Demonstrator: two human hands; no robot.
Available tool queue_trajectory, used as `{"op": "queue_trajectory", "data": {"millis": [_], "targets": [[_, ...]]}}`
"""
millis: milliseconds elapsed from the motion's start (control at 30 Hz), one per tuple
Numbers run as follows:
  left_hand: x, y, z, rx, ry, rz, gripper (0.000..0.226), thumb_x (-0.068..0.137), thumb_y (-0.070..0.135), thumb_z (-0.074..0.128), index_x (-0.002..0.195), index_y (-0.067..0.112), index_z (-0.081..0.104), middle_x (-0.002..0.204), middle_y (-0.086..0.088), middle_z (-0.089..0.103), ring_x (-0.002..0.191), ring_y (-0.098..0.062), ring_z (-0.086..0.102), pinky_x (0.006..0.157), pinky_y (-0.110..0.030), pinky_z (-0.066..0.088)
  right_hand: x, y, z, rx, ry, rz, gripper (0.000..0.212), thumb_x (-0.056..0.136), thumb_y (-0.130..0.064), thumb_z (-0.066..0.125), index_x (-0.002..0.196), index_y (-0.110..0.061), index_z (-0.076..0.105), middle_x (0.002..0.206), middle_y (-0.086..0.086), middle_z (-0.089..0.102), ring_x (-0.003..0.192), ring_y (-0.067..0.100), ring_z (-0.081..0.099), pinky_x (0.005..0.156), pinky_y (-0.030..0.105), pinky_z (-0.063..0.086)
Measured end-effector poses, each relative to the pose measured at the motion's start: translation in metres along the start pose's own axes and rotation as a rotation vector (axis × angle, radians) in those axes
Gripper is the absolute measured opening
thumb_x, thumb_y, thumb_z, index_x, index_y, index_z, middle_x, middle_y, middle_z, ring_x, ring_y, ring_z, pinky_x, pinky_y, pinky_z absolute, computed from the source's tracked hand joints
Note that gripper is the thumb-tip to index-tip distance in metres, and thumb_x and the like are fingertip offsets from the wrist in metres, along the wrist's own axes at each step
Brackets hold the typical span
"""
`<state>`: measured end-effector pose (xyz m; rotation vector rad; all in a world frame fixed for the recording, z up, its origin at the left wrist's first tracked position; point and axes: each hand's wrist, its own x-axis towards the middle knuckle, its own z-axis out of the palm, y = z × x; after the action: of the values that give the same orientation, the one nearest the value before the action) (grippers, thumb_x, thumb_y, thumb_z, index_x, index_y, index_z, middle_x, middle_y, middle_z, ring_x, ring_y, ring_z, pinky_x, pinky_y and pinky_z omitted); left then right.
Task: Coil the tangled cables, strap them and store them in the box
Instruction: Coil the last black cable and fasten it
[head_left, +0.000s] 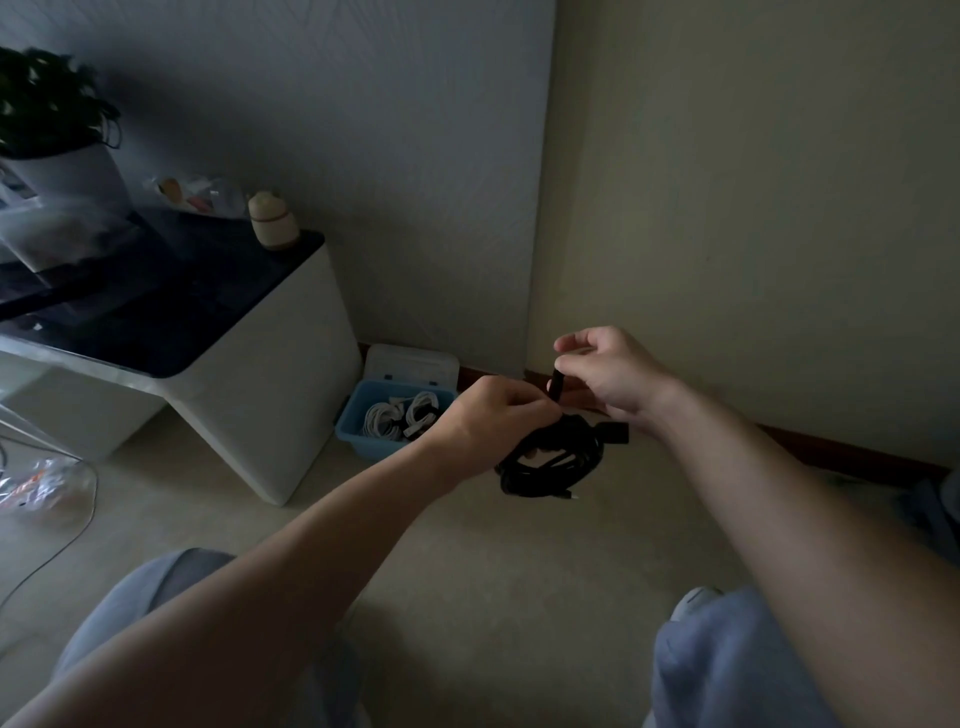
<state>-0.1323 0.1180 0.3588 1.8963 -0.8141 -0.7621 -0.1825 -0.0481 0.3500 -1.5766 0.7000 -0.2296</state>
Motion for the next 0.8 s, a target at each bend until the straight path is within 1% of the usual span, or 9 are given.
{"op": "queue_trajectory", "data": {"millis": [67,133,200,300,433,567,667,733,800], "targets": [[0.0,-0.001,0.0,-0.003,0.001,0.014,0.015,0.094,0.024,0.065,0.084,0.026,0.076,0.075,-0.001,0.075,0.058,-0.006,0.065,0.056,-0.019,0.051,0.0,-0.001,0.0,0.018,0.002,-0.009,0.017,0.096,0.005,0.055,0.096,-0.012,0.056,0.085,0.011,0.056,0.064,0.021,0.063,0.05,0.027,0.055],[0.001,-0.002,0.0,-0.045,0.009,0.035,0.014,0.091,0.016,0.067,0.087,0.027,0.074,0.077,-0.004,0.076,0.06,-0.01,0.066,0.06,-0.022,0.053,-0.001,-0.002,0.0,0.02,-0.007,-0.013,0.016,0.095,0.005,0.056,0.1,-0.011,0.057,0.083,0.01,0.057,0.063,0.019,0.061,0.048,0.025,0.053],[0.001,-0.002,-0.002,-0.067,0.016,0.046,0.012,0.088,0.012,0.069,0.092,0.023,0.072,0.08,-0.01,0.076,0.062,-0.016,0.067,0.06,-0.023,0.053,-0.002,-0.002,0.0,0.016,-0.013,-0.024,0.017,0.094,0.005,0.057,0.104,-0.009,0.057,0.086,0.011,0.056,0.063,0.017,0.06,0.047,0.024,0.052],[0.002,-0.004,-0.003,-0.075,0.023,0.043,0.012,0.087,0.011,0.071,0.098,0.016,0.067,0.08,-0.011,0.075,0.059,-0.016,0.066,0.056,-0.021,0.052,-0.002,-0.003,0.0,0.026,-0.008,-0.036,0.016,0.094,0.005,0.057,0.101,-0.01,0.057,0.091,0.014,0.054,0.062,0.018,0.061,0.047,0.025,0.053],[0.001,-0.004,-0.002,-0.089,0.022,0.046,0.008,0.089,0.008,0.068,0.087,0.015,0.071,0.065,-0.002,0.072,0.053,-0.008,0.062,0.054,-0.016,0.05,-0.002,-0.003,0.0,0.045,-0.005,-0.046,0.017,0.095,0.006,0.057,0.095,-0.011,0.057,0.089,0.013,0.055,0.057,0.016,0.065,0.047,0.025,0.054],[0.0,-0.001,-0.002,-0.12,0.052,0.028,0.008,0.09,0.01,0.067,0.085,0.011,0.073,0.064,-0.001,0.069,0.053,-0.009,0.061,0.053,-0.017,0.05,0.002,-0.001,-0.001,0.04,0.005,-0.042,0.017,0.095,0.006,0.057,0.097,-0.011,0.056,0.089,0.013,0.056,0.057,0.016,0.068,0.048,0.026,0.055],[-0.001,0.0,-0.002,-0.128,0.061,0.025,0.009,0.09,0.009,0.065,0.083,0.012,0.071,0.067,-0.002,0.068,0.059,-0.015,0.06,0.055,-0.022,0.049,0.004,0.004,-0.002,-0.037,0.015,0.011,0.017,0.094,0.008,0.055,0.106,-0.005,0.054,0.084,0.012,0.055,0.05,0.017,0.065,0.047,0.027,0.057],[-0.002,0.0,-0.002,-0.114,0.059,0.017,0.006,0.09,0.01,0.066,0.086,0.011,0.071,0.068,-0.002,0.068,0.059,-0.014,0.059,0.055,-0.021,0.048,0.005,0.008,-0.002,-0.125,-0.002,0.046,0.023,0.094,0.008,0.054,0.115,-0.002,0.051,0.084,0.013,0.055,0.045,0.015,0.064,0.045,0.027,0.057],[-0.002,0.0,-0.001,-0.097,0.061,0.004,0.006,0.089,0.011,0.066,0.089,0.009,0.072,0.066,0.001,0.068,0.057,-0.012,0.059,0.055,-0.02,0.047,0.005,0.01,0.001,-0.222,-0.008,0.041,0.023,0.095,0.008,0.052,0.115,-0.002,0.05,0.084,0.014,0.057,0.042,0.012,0.063,0.043,0.025,0.054]]}}
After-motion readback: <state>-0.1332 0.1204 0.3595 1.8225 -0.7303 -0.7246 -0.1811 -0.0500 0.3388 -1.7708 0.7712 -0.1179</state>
